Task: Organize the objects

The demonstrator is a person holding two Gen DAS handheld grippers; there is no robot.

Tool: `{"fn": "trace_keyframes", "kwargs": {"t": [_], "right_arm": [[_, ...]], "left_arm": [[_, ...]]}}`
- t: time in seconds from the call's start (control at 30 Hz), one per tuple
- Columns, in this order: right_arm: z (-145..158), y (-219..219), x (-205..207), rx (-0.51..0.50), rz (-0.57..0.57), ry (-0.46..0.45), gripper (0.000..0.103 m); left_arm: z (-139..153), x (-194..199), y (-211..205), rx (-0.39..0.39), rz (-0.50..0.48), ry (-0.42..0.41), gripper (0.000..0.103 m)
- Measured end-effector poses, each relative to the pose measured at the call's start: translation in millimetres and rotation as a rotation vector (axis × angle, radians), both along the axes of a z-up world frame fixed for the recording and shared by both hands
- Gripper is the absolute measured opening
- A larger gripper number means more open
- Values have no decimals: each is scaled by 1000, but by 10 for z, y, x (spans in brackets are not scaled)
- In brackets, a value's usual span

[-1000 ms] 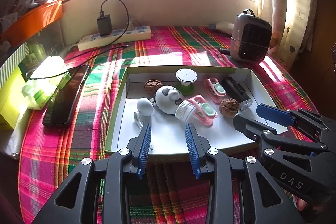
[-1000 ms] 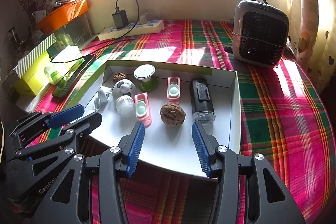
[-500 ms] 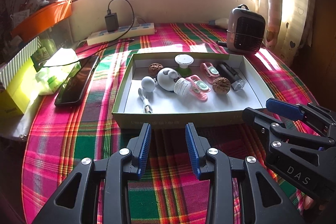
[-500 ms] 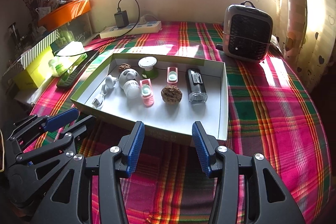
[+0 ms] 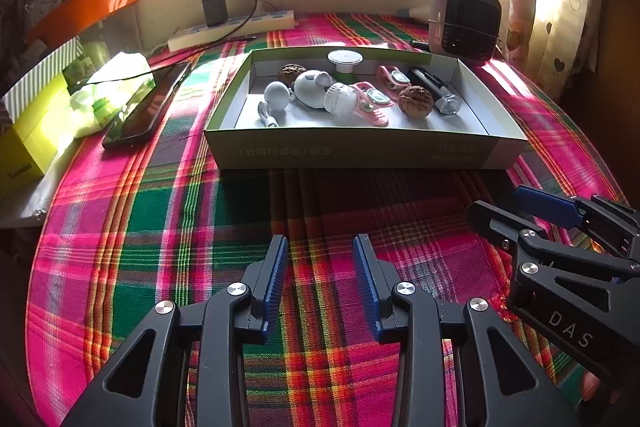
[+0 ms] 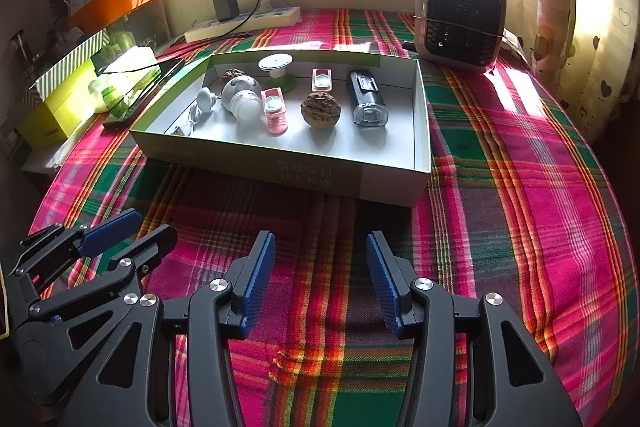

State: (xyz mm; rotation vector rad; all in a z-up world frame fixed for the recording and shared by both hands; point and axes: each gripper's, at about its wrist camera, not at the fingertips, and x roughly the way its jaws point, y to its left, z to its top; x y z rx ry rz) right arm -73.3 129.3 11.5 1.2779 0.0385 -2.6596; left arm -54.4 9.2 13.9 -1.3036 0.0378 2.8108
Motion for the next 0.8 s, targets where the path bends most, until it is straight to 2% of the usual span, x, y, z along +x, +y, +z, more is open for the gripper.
{"fn": "trace_keyframes", "kwargs": {"t": [0.2, 0.53, 0.7, 0.8], "right_arm": [[-67, 25, 83, 7, -8, -18, 49], [-99, 20, 258, 29, -29, 10, 49], [-119, -29, 351, 56, -26, 25, 57], [-125, -22, 371, 52, -34, 38, 57]], "left_arm": [[-45, 77, 18, -4, 8, 0, 32], [-63, 191, 28, 11, 19, 25, 34], [-71, 226, 37, 23, 28, 33, 38], [-74, 231, 34, 29, 20, 33, 39]]}}
